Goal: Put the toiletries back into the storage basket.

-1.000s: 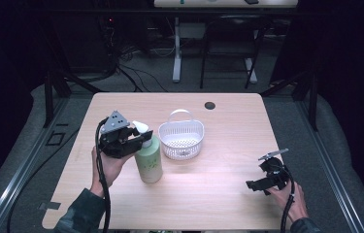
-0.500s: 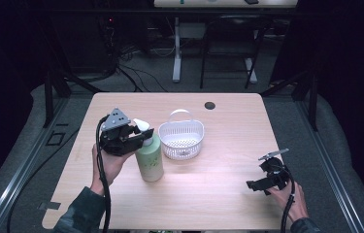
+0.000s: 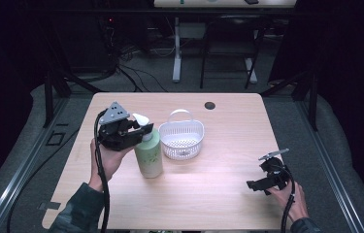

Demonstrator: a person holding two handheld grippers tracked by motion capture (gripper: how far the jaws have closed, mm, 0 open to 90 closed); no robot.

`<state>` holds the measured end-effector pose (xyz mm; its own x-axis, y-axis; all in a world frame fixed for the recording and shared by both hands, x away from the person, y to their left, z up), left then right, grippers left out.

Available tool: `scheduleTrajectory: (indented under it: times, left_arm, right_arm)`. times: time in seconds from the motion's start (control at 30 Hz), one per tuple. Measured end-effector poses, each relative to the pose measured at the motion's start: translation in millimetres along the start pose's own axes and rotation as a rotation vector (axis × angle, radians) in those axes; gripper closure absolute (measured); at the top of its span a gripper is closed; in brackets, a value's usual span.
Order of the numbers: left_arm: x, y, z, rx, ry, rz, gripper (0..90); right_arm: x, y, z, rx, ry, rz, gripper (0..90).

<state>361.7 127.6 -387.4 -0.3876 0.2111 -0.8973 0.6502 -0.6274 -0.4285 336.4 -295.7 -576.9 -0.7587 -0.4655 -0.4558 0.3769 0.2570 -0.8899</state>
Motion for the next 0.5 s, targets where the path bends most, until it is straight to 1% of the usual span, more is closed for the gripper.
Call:
scheduleTrajectory:
  times: [0.5]
  left_arm:
    - [-12.0, -1.3, 0.7, 0.005, 0.005, 0.003, 67.8]
  right_arm:
    - [0.4, 0.2, 0.6, 0.0, 0.0, -0.001, 1.1]
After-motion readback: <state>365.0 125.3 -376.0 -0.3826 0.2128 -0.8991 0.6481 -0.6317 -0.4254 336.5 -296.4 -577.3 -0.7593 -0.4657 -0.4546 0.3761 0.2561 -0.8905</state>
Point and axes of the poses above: each handheld gripper's, and its own axes: y roughly forward along the jaws, x roughly out of its underside, z roughly to its right, the point moved 4 cm from there along y, roughly forward along the jaws, and after that the axes turned 6 degrees about -y, right-handed, at the moved point
